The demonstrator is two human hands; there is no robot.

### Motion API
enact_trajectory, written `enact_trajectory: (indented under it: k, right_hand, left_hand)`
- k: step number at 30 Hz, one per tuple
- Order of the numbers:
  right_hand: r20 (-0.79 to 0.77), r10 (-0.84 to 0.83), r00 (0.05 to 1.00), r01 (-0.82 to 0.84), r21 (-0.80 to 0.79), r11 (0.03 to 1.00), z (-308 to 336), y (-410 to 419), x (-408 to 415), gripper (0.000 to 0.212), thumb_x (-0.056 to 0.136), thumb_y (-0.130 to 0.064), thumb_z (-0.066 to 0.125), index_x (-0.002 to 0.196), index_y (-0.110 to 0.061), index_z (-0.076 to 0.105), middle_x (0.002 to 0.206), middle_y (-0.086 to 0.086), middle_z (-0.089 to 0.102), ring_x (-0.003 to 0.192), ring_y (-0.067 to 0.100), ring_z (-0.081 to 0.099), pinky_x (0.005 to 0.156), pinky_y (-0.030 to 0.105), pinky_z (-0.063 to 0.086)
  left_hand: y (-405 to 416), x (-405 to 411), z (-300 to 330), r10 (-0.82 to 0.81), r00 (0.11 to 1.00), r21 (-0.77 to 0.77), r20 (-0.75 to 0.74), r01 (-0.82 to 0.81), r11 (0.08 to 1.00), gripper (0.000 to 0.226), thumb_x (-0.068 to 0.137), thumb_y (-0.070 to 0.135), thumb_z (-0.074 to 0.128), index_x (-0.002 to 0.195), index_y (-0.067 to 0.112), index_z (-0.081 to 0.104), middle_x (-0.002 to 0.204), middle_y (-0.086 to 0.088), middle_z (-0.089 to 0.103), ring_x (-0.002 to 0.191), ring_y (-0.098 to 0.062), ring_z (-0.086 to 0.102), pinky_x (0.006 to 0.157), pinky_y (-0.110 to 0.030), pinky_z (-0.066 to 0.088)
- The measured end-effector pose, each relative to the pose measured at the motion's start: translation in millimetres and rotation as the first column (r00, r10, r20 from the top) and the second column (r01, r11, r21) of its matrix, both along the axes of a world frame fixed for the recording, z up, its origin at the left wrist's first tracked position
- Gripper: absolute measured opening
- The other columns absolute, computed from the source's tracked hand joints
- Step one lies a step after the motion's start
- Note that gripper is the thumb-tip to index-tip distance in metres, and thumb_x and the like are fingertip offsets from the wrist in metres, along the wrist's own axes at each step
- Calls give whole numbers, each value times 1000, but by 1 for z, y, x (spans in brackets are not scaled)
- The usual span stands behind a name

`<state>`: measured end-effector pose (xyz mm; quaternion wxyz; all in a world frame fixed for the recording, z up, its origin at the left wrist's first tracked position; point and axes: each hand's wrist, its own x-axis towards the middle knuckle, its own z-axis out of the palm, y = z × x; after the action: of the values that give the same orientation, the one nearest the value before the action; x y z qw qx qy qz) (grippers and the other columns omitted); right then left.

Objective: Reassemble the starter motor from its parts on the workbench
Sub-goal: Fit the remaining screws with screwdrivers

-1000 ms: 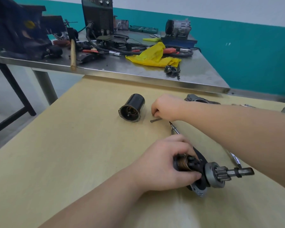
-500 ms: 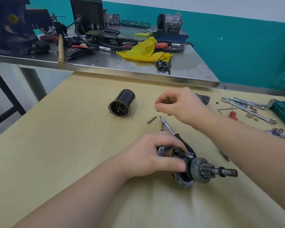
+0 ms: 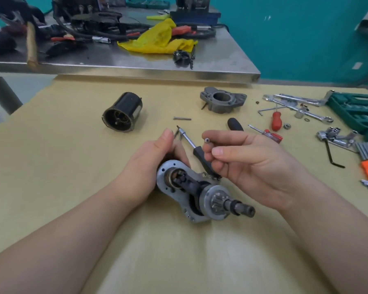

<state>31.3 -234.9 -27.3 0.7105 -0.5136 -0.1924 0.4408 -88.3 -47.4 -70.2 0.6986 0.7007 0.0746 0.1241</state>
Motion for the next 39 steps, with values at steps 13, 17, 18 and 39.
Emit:
enact_trajectory:
  k: [13, 17, 18, 39]
  right_hand:
    - [69, 92, 993, -86, -75, 993, -6, -1, -10, 25, 75, 1, 82, 99, -6, 85, 88, 12, 77, 75, 15, 70, 67, 21, 57]
    - [317, 46, 947, 19, -201, 979, -12, 5, -21, 16, 82, -5, 87, 91, -18, 86, 83, 8, 79, 73, 14, 65, 67, 25, 52]
    - [379, 40, 925, 51, -228, 972, -14, 6, -22, 14, 85, -6, 86, 91, -19, 86, 85, 8, 79, 74, 15, 64, 66, 25, 51]
    - [490, 49, 870, 99, -271, 957, -13, 9, -37, 12, 83, -8, 86, 83, -20, 85, 83, 1, 81, 78, 14, 77, 71, 24, 61]
  left_hand:
    - [10, 5, 0, -77, 997, -80, -30, 75, 994, 82, 96, 72, 36, 66, 8, 77, 82, -21, 66, 76, -35, 61, 74, -38, 52]
    - [9, 4, 0, -27, 998, -55, -62, 24, 998, 84, 95, 77, 36, 65, 10, 77, 76, -17, 66, 69, -30, 62, 68, -37, 51]
    - [8, 4, 0, -16, 998, -53, -68, 12, 999, 84, 94, 79, 36, 66, 10, 77, 76, -18, 67, 69, -31, 63, 68, -37, 52]
    - [2, 2, 0, 86, 992, -20, -93, -88, 996, 93, 90, 85, 37, 72, 2, 75, 82, -44, 63, 70, -41, 61, 73, -52, 46]
